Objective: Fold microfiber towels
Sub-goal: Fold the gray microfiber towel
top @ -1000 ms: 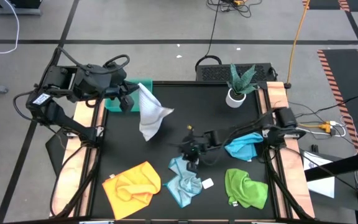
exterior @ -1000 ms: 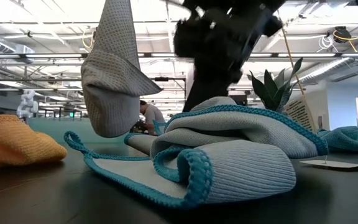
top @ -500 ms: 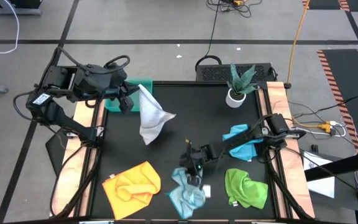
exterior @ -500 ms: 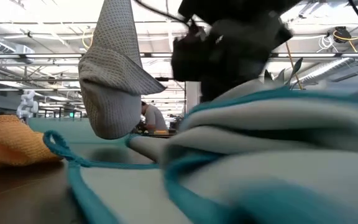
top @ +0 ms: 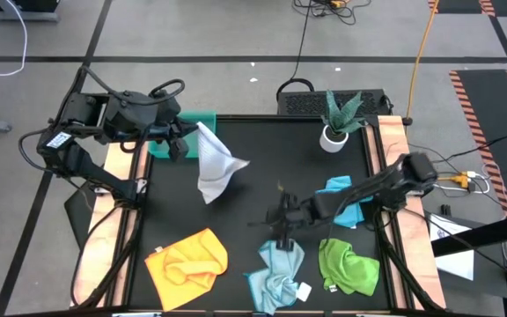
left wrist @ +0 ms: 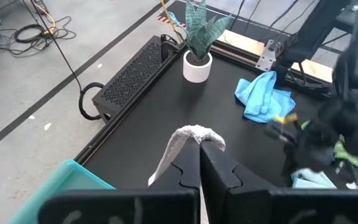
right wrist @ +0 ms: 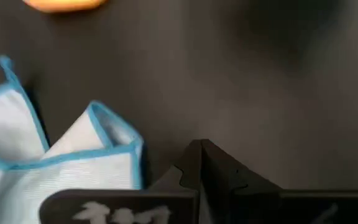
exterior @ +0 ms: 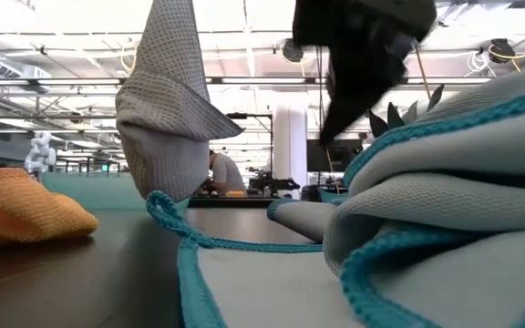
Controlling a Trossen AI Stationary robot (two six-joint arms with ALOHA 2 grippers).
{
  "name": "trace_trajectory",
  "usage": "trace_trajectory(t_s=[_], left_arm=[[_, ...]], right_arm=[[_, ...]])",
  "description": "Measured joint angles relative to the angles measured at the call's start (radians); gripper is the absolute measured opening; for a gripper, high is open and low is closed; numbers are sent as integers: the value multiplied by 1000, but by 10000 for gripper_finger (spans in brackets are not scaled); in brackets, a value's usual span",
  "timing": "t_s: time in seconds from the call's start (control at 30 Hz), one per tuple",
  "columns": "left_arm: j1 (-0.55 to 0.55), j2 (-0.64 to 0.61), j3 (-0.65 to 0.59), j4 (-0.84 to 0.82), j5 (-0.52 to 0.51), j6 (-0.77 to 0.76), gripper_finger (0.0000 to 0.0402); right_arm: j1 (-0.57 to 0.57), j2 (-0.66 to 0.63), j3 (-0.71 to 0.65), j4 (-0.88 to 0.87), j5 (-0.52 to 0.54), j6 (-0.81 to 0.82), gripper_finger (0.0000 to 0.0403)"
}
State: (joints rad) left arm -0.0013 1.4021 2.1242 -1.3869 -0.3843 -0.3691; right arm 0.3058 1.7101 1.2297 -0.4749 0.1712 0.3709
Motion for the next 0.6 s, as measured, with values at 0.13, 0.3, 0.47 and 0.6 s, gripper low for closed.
trace_trajectory(t_s=[0.13, 0.3, 0.47, 0.6], left_arm=[[0, 0, 0, 0, 24, 0, 0], [-1, 0, 0, 0, 45, -1, 0], [-1, 0, 0, 0, 47, -2, 0], [-1, 0, 0, 0, 47, -7, 0]], right_arm=[[-94, -99, 0, 4, -10, -151, 8], [-231, -129, 1, 2, -12, -279, 55], [-348, -125, 1, 76, -23, -385, 122], [-423, -125, 1, 186, -94, -441, 161]])
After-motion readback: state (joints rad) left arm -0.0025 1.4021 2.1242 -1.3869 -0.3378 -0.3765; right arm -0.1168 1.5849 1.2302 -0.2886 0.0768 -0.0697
